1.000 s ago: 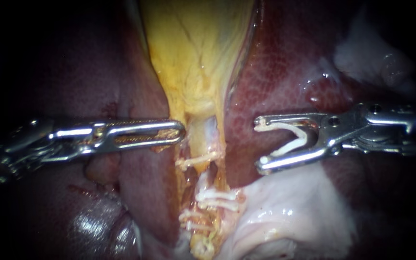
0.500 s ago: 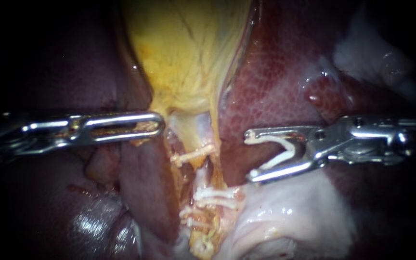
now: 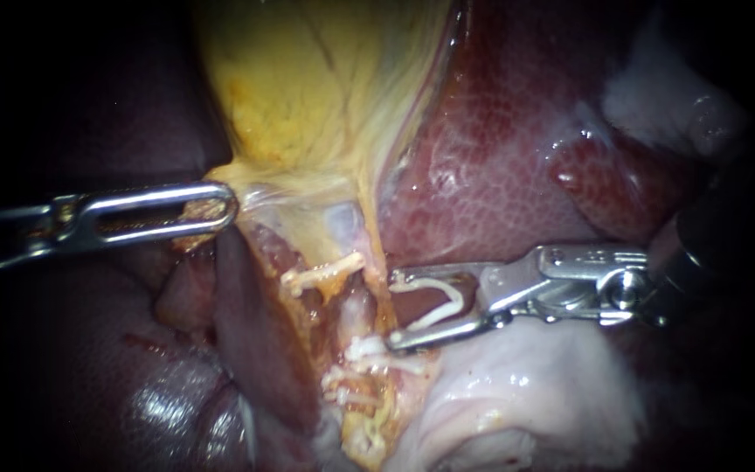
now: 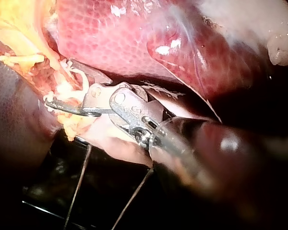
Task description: Clipping third clip right tube
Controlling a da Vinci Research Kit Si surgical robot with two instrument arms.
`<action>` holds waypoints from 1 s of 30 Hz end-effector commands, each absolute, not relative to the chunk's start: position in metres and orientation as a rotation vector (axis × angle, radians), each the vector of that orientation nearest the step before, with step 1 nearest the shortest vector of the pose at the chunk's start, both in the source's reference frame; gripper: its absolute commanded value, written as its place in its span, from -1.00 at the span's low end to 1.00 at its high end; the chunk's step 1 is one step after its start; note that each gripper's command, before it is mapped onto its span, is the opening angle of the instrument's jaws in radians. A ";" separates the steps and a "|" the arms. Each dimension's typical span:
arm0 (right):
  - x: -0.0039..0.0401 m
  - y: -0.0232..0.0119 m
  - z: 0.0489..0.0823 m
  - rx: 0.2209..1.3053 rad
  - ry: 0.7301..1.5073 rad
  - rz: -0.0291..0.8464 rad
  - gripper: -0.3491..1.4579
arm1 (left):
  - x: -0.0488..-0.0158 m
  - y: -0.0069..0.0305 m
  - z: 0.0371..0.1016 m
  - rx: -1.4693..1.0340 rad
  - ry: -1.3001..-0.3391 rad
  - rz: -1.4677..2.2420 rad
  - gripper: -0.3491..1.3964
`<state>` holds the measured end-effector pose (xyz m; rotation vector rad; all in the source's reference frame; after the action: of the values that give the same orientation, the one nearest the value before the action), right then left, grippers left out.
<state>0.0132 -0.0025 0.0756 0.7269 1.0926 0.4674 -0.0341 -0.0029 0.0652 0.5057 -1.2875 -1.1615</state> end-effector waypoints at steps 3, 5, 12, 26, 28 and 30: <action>0.0147 -0.0031 0.0760 0.767 1.083 0.469 0.05 | -0.0341 -0.0029 0.0653 0.505 -1.287 -1.161 -1.00; 0.0155 -0.0036 0.0759 0.799 1.095 0.472 0.05 | -0.0341 -0.0028 0.0653 0.506 -1.287 -1.161 -1.00; 0.0166 -0.0051 0.0741 0.901 1.130 0.454 0.02 | -0.0340 -0.0026 0.0660 0.502 -1.287 -1.162 -1.00; 0.0165 -0.0024 0.0719 0.942 1.198 0.491 -0.07 | -0.0339 -0.0025 0.0666 0.499 -1.287 -1.164 -1.00; 0.0159 -0.0026 0.0718 0.973 1.185 0.519 -0.40 | -0.0339 -0.0025 0.0666 0.498 -1.287 -1.164 -1.00; 0.0153 -0.0027 0.0717 1.024 1.168 0.484 -0.95 | -0.0339 -0.0025 0.0666 0.498 -1.287 -1.164 -1.00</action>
<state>0.0152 -0.0027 0.0718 1.0204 1.1588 0.4848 -0.0339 -0.0025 0.0666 0.4990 -1.2870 -1.1639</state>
